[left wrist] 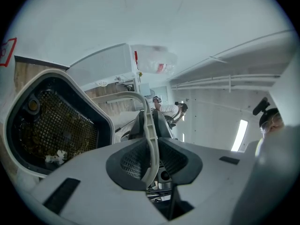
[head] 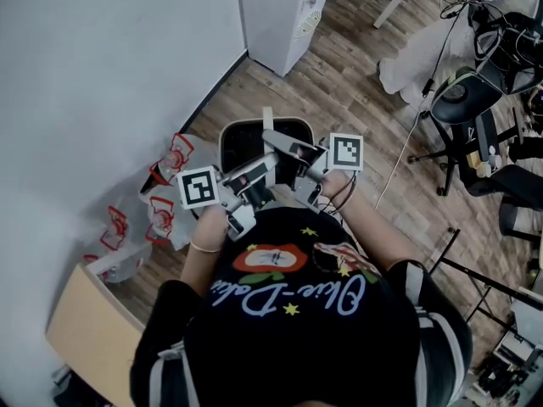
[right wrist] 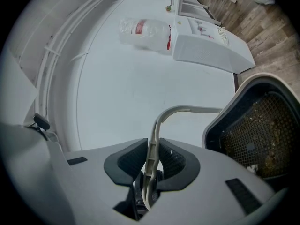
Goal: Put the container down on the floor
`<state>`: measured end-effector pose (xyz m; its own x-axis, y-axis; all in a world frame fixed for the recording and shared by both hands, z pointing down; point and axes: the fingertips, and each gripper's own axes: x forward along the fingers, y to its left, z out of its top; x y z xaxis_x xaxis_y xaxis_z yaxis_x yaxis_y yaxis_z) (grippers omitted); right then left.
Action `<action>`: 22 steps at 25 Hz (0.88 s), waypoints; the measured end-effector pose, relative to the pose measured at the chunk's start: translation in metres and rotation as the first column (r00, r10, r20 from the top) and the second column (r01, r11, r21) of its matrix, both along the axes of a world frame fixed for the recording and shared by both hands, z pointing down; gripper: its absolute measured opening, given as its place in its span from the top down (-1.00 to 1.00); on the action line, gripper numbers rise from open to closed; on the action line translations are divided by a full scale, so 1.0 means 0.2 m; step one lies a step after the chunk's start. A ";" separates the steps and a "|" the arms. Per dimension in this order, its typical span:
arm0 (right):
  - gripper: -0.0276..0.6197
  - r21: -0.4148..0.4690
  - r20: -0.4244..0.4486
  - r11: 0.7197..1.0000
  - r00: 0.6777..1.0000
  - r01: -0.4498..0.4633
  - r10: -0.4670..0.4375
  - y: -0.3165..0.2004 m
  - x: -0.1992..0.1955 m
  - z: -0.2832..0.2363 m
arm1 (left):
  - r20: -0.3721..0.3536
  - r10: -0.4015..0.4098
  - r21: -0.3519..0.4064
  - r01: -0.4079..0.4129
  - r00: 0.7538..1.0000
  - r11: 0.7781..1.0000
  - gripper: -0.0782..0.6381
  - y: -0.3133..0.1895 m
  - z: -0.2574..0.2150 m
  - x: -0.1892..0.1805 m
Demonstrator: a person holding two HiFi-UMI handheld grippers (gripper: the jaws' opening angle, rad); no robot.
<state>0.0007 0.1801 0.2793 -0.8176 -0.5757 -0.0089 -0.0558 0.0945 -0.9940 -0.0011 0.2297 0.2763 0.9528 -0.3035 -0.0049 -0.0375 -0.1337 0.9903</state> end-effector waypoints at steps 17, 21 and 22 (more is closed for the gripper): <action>0.70 0.005 -0.003 0.996 0.996 0.094 -0.094 -0.07 -0.04 0.00 | -0.009 -0.073 -0.010 0.073 0.997 0.997 0.58 -0.07 0.00 -0.01; 0.70 -0.020 -0.018 0.992 0.992 0.126 -0.126 -0.18 -0.02 0.03 | -0.001 -0.114 -0.025 0.114 0.994 0.993 0.58 -0.18 0.03 0.01; 0.70 -0.017 -0.021 0.990 0.990 0.140 -0.140 -0.21 -0.01 0.03 | -0.003 -0.126 -0.026 0.126 0.992 0.992 0.59 -0.21 0.03 0.02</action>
